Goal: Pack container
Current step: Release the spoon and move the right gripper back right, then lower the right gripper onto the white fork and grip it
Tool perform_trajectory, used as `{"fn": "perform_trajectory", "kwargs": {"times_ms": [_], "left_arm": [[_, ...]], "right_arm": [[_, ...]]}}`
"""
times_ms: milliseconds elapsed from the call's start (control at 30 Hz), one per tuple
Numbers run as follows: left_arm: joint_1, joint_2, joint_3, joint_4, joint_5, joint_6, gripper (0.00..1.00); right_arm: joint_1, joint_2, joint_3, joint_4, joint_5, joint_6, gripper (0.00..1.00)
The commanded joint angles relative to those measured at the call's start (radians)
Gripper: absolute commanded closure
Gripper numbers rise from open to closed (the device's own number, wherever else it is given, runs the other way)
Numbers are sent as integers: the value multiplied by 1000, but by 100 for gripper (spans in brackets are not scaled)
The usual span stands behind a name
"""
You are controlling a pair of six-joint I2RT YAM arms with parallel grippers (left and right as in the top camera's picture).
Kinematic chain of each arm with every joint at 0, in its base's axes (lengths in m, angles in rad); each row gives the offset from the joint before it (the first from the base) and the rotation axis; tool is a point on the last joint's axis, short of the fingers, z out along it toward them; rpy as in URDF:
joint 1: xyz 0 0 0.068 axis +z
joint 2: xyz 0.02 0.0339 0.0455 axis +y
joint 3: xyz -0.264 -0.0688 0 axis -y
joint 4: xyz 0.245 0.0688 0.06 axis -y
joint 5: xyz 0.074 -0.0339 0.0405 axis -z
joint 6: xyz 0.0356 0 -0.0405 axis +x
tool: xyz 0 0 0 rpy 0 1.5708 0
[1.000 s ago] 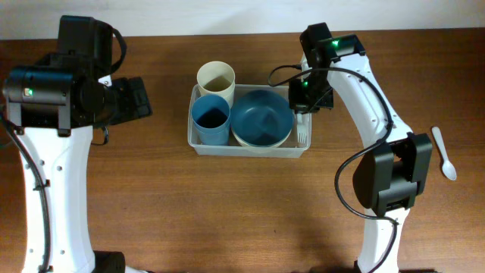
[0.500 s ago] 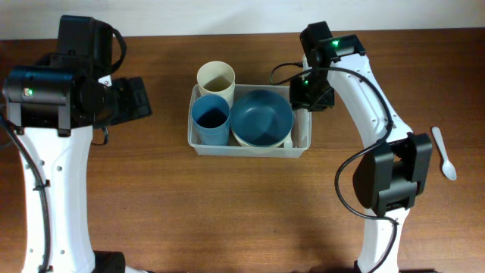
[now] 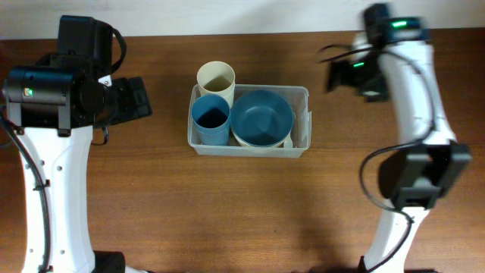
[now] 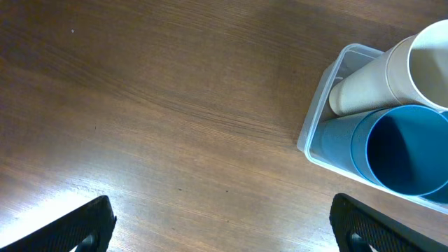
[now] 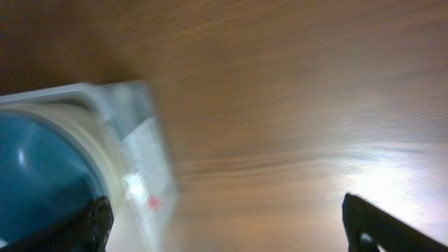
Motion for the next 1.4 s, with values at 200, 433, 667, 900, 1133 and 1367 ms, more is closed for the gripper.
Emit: {"fn": "perform_trajectory", "kwargs": {"times_ms": [200, 433, 667, 900, 1133, 1367], "left_arm": [[3, 9, -1, -1, -14, -14, 0], [3, 9, -1, -1, -14, -14, 0], [3, 9, -1, -1, -14, -14, 0], [3, 9, -1, 0, -14, -14, 0], [3, 9, -1, 0, -14, -14, 0], [3, 9, -1, 0, -14, -14, 0]], "right_arm": [[-301, -5, 82, -79, 19, -415, 1], [-446, -3, -56, 50, 22, -457, 1], [-479, -3, -258, 213, 53, -661, 1], [-480, -3, -445, 393, 213, -823, 1], [-483, -3, -505, 492, 284, -933, 1], [-530, 14, -505, 496, 237, -990, 1]]}}
